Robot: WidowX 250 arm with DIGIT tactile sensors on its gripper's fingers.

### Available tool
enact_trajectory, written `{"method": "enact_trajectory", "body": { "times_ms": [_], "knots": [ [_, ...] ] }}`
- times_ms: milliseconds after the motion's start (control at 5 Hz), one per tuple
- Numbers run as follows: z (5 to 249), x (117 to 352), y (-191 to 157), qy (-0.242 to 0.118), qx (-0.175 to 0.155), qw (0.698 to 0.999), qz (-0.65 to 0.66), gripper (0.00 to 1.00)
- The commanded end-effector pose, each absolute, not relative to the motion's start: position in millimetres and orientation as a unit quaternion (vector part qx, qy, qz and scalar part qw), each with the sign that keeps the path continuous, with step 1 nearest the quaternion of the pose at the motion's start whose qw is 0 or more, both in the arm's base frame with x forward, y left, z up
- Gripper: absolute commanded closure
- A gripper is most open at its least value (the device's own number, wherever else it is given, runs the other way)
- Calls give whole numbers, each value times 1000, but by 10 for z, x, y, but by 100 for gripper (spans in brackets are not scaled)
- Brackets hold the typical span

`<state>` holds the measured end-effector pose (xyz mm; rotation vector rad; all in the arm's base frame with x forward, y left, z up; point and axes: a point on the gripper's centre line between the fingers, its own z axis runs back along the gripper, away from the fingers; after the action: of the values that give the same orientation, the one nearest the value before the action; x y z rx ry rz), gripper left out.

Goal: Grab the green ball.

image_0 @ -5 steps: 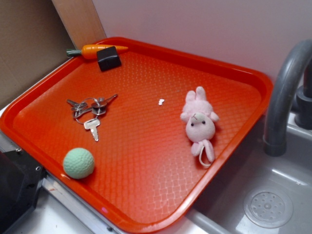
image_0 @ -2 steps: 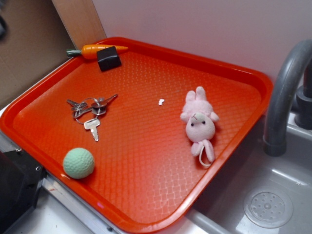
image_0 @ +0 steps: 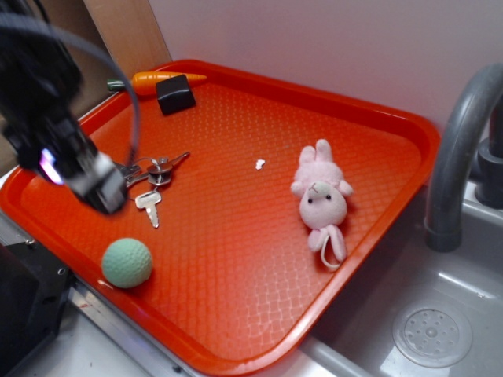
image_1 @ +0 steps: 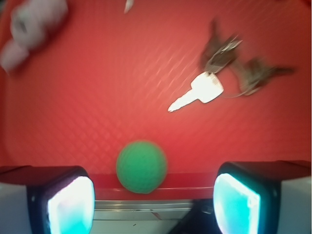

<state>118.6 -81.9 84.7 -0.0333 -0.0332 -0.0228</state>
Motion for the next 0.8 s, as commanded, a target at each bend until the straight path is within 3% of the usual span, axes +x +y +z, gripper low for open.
{"method": "enact_trajectory", "body": {
  "times_ms": [0,200,400,600],
  "knots": [
    [-57,1032,-932,41,-21,999,-26,0],
    [-67,1069,-847,33,-9,999,-13,100],
    [195,1128,-769,10,-22,1000,-6,100],
    [689,1230,-628,-32,-32,999,0,100]
  ]
}}
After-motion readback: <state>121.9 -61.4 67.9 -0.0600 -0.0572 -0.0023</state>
